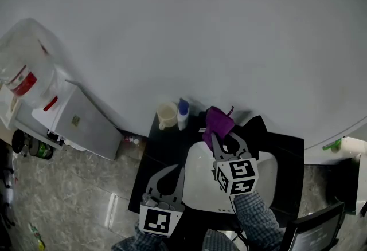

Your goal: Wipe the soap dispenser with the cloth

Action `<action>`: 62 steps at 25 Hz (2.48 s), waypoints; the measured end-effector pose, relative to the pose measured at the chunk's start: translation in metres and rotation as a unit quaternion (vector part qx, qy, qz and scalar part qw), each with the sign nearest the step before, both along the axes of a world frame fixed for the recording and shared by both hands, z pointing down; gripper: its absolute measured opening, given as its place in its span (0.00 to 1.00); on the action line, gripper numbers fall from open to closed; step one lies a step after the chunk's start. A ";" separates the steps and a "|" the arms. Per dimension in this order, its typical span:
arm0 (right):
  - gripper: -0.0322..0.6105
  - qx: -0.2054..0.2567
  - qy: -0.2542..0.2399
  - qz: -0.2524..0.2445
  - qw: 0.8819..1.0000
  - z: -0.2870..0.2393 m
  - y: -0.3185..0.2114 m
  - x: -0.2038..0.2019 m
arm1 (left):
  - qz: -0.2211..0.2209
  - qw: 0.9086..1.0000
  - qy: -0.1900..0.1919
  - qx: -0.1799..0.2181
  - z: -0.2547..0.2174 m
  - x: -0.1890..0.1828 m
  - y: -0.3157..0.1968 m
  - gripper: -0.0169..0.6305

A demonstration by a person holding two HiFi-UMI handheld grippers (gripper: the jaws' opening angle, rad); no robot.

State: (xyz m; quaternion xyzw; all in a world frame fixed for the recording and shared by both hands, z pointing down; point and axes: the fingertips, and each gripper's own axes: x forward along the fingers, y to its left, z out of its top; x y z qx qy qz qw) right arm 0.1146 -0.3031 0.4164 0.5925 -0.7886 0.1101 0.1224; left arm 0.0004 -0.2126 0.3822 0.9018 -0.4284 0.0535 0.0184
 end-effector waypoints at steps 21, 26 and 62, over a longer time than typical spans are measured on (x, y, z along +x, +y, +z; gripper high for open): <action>0.17 -0.175 -0.001 0.043 0.984 0.127 -0.066 0.056 | -0.045 0.998 -0.013 -0.034 0.019 -0.015 -0.011 0.03; 0.17 -0.206 -0.013 0.069 0.976 0.153 -0.064 0.069 | -0.033 0.999 -0.027 -0.031 0.022 -0.010 -0.005 0.03; 0.17 -0.062 -0.039 0.090 0.993 0.032 -0.072 0.018 | -0.001 1.000 -0.007 -0.031 0.021 -0.002 -0.020 0.03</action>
